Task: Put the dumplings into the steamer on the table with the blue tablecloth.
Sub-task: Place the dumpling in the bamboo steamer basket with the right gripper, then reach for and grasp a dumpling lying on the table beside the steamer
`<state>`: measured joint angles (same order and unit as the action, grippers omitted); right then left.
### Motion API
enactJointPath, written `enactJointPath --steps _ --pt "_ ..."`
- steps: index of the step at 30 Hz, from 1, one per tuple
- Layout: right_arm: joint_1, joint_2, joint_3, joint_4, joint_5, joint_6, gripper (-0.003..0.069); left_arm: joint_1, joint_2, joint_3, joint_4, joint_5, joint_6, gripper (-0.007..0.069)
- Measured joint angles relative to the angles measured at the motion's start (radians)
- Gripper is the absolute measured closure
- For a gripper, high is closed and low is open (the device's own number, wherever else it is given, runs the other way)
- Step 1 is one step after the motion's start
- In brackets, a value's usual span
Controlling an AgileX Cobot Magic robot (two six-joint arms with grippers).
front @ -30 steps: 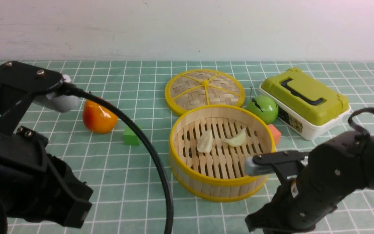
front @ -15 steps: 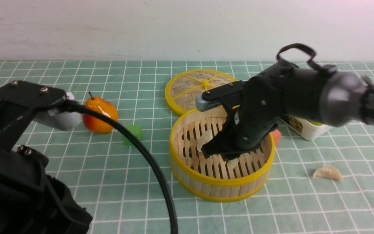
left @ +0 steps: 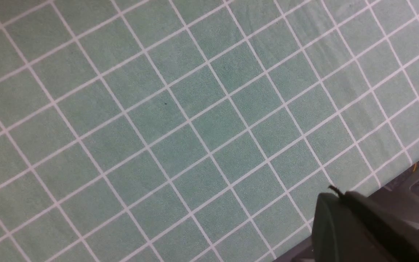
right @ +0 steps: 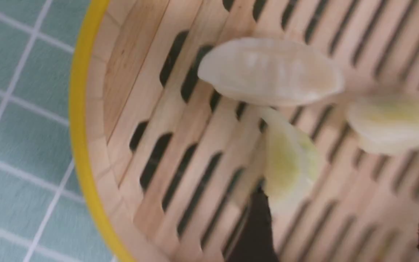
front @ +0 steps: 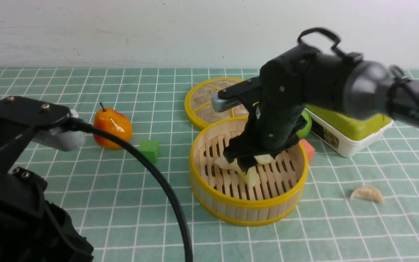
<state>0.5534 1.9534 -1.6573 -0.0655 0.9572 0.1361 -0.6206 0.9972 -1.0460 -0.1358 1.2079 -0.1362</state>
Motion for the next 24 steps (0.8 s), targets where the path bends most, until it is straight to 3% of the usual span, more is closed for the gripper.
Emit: enactJointPath --steps 5,11,14,24 --pt "-0.139 -0.141 0.109 0.043 0.044 -0.062 0.0087 0.0 0.0 0.0 0.006 0.0 0.0 0.062" --pt "-0.359 -0.209 0.365 0.065 0.023 -0.236 0.0112 0.0 0.0 0.0 0.008 -0.001 0.001 0.0618" --pt "-0.42 -0.197 0.421 0.065 -0.019 -0.308 0.0124 0.0 0.0 0.0 0.008 -0.01 0.004 0.0618" --pt "-0.467 -0.094 0.43 0.088 -0.222 -0.365 0.013 0.0 0.0 0.0 0.008 -0.023 0.004 0.0607"
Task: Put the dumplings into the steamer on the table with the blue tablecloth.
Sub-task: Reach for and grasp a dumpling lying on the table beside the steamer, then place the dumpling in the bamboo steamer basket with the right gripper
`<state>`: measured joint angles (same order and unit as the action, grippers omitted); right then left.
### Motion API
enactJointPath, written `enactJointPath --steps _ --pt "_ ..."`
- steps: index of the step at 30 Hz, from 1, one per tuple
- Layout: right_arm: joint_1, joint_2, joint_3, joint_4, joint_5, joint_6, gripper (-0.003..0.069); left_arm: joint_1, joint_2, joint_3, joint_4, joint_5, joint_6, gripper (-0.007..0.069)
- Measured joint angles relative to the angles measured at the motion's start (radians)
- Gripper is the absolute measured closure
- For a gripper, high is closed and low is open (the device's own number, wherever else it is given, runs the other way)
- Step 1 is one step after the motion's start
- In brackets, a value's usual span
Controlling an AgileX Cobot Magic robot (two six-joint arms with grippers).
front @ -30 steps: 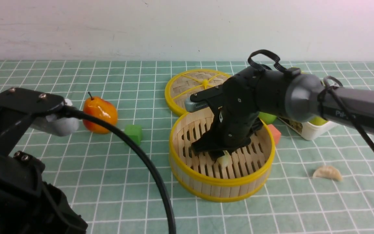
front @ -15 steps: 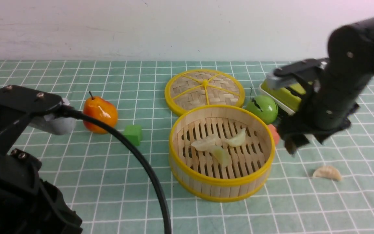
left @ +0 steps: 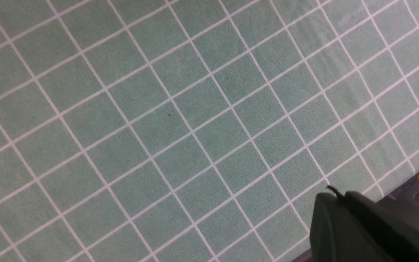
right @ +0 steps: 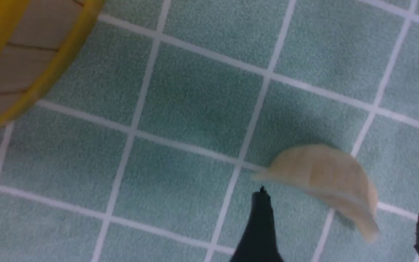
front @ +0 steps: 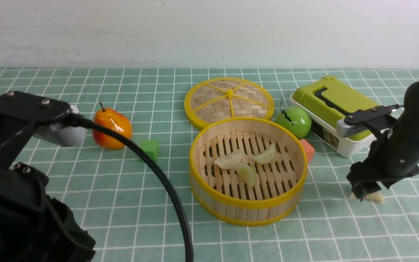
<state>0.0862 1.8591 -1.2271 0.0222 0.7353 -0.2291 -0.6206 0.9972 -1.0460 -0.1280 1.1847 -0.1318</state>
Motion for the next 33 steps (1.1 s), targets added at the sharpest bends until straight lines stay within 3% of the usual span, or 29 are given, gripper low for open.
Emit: enactJointPath --steps 4,7,9,10,17,20,26,33 --pt "0.0 0.049 0.0 0.001 -0.028 -0.017 0.0182 0.0 0.0 0.0 -0.002 0.0 -0.001 0.0606" --pt "0.0 0.053 0.0 0.0 -0.034 -0.021 0.0342 0.0 0.0 0.0 -0.002 0.002 -0.002 0.0606" --pt "0.0 0.053 0.0 0.0 -0.034 -0.021 0.0412 0.0 0.0 0.0 -0.002 0.005 -0.002 0.0606" --pt "0.0 0.051 0.0 0.0 -0.03 -0.021 0.0488 0.0 0.0 0.0 -0.002 0.01 -0.004 0.0606" --pt "0.043 -0.032 -0.044 0.018 0.065 -0.008 0.0473 0.0 0.0 0.0 -0.002 0.017 0.005 0.0599" --pt "0.143 -0.109 -0.106 0.11 0.077 0.036 0.0473 0.0 0.0 0.0 -0.002 0.012 0.023 0.0596" --pt "0.286 -0.071 -0.141 0.187 -0.008 0.055 0.0473 0.0 0.0 0.0 -0.002 -0.002 0.03 0.0595" --pt "0.321 0.053 -0.141 0.179 -0.126 0.106 0.0461 0.0 -0.007 0.002 -0.002 0.015 0.029 0.0587"
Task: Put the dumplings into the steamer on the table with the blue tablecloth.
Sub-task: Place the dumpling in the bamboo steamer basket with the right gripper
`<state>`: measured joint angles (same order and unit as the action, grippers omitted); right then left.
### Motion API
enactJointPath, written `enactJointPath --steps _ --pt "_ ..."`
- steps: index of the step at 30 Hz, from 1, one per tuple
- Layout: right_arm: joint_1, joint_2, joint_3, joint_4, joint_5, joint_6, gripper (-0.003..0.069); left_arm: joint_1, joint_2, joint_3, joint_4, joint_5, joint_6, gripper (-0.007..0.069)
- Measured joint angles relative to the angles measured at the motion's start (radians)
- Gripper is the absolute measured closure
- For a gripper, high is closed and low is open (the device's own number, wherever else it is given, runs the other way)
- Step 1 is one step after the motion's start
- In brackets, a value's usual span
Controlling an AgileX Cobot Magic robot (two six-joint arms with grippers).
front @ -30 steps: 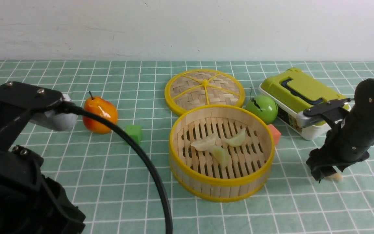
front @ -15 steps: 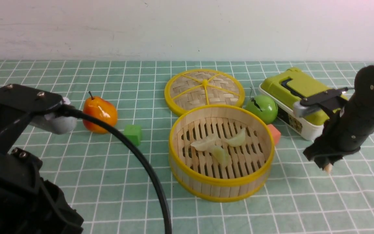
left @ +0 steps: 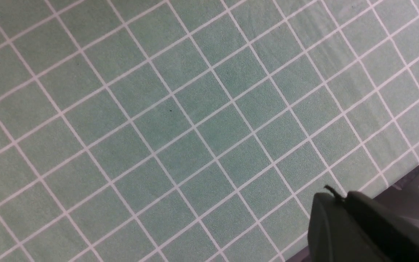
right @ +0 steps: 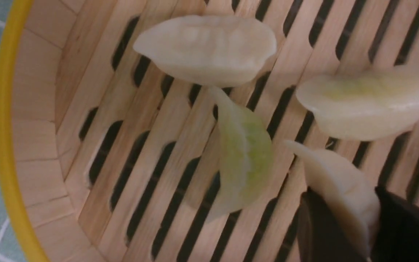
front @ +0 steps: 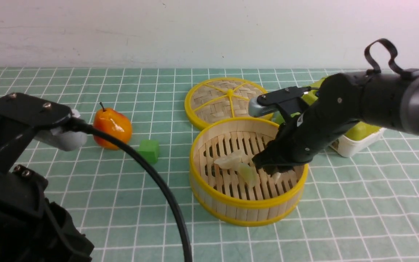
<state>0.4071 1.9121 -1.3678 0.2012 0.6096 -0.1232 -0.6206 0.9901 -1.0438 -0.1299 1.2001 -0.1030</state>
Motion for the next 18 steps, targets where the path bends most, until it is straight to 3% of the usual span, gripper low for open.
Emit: enactJointPath --steps 7,11,15,18 --pt "0.0 0.014 0.0 -0.017 0.002 0.005 0.0282 0.0 -0.118 0.079 0.0 -0.036 -0.014 0.0586" --pt "0.0 -0.026 0.0 0.001 0.03 0.005 0.0256 0.0 -0.245 0.152 0.004 -0.078 -0.038 0.0586" --pt "0.0 -0.154 0.022 0.028 0.054 0.005 0.0351 0.0 -0.473 0.286 0.018 -0.167 -0.081 0.0586" --pt "0.0 -0.304 0.111 0.063 0.014 0.005 0.0499 0.0 -0.629 0.389 0.035 -0.269 -0.122 0.0582"
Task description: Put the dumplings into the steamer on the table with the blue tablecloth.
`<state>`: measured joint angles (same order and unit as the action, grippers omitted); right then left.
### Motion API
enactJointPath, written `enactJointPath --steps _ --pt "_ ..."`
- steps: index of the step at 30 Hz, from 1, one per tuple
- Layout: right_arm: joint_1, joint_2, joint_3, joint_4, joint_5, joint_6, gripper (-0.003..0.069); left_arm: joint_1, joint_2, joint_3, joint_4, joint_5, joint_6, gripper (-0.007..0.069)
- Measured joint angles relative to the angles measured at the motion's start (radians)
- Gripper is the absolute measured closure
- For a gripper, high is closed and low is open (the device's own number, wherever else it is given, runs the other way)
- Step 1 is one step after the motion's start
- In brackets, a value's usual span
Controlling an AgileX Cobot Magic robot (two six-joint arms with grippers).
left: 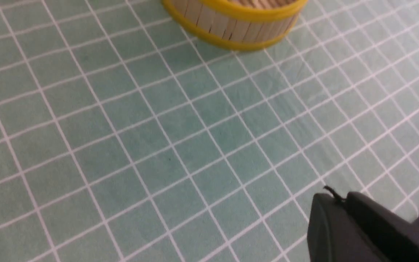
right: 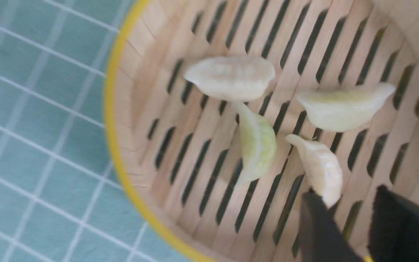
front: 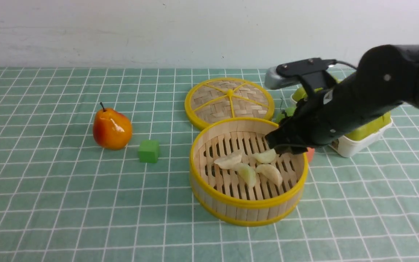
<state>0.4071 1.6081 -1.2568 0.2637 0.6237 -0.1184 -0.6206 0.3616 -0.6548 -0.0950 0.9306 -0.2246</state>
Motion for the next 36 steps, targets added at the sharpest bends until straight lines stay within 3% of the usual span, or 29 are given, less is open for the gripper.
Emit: enactJointPath --steps 5,11,20,36 --pt "0.0 -0.287 0.231 0.067 -0.131 -0.028 0.0673 0.0 -0.174 0.126 0.019 -0.159 -0.054 0.0575" --pt "0.0 -0.613 0.452 0.103 -0.195 -0.11 0.068 0.0 -0.211 0.173 0.024 -0.221 -0.061 0.0572" --pt "0.0 -1.009 0.627 0.104 -0.197 -0.125 0.0678 0.0 -0.211 0.18 0.026 -0.216 -0.062 0.0568" --pt "0.0 -1.142 0.635 0.102 -0.102 -0.125 0.0675 0.0 -0.211 0.181 0.026 -0.215 -0.062 0.0561"
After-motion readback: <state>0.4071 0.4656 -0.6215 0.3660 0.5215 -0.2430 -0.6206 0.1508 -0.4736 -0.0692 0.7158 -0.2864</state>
